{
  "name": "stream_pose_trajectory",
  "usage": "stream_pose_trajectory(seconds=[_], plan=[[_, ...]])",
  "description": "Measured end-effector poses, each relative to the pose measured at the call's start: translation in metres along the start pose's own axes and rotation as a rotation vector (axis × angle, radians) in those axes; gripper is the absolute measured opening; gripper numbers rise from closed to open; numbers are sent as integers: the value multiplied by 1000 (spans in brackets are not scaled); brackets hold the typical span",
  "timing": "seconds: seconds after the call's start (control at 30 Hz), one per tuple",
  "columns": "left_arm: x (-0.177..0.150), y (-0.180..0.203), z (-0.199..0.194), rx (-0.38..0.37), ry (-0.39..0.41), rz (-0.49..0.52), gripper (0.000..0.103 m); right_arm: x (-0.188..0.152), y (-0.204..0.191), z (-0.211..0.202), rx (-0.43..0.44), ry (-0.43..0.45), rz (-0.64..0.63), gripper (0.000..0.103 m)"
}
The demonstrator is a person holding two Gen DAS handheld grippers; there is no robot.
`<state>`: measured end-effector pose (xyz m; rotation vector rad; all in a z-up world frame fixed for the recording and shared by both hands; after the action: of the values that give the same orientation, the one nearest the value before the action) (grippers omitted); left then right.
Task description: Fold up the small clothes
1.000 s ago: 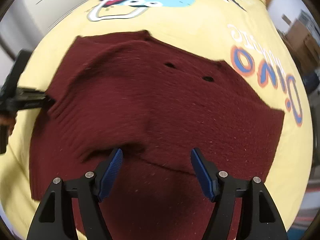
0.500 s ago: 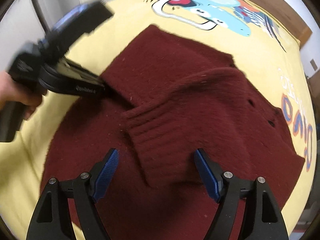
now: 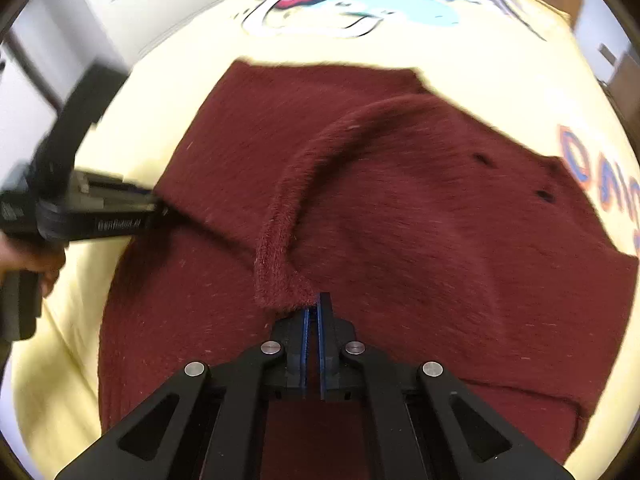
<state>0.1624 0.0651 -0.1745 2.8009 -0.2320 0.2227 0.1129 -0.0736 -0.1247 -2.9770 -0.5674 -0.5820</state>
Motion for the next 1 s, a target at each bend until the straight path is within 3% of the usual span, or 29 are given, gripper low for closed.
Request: stream_pose_trajectory(seconds=[0.2,0.37,0.8,0.9,0.97,1.0], plan=[[-1,5,0,9,-3,6,17,2,68,-37,26,57,162,3],[-1,9,1,21,-8,17,17,-1,127,-53,-13,62,264,3],[0,14,7,47,-22,35,17,-62,242,-21,-74,-95,472,2],[0,17,8,51,-22,38,17,-76,252,-16,-72,-98,535,7],[-2,18,8,54,-23,43,17,-83,258,-18,-61,-94,566,18],[-2,19,8,56,-23,45,17,-84,259,-20,-66,-91,574,30]])
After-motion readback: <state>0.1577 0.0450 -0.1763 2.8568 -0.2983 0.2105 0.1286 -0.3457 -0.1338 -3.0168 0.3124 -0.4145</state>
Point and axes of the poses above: each gripper's, at about its wrist camera, not at the fingertips, and z roughly the way its jaws point, y to its right, x to its top, the point moved 4 cm from there along z, roughly the way its jaws point, and after that the axes turned 10 degrees about -x, right-handed, at the moved point
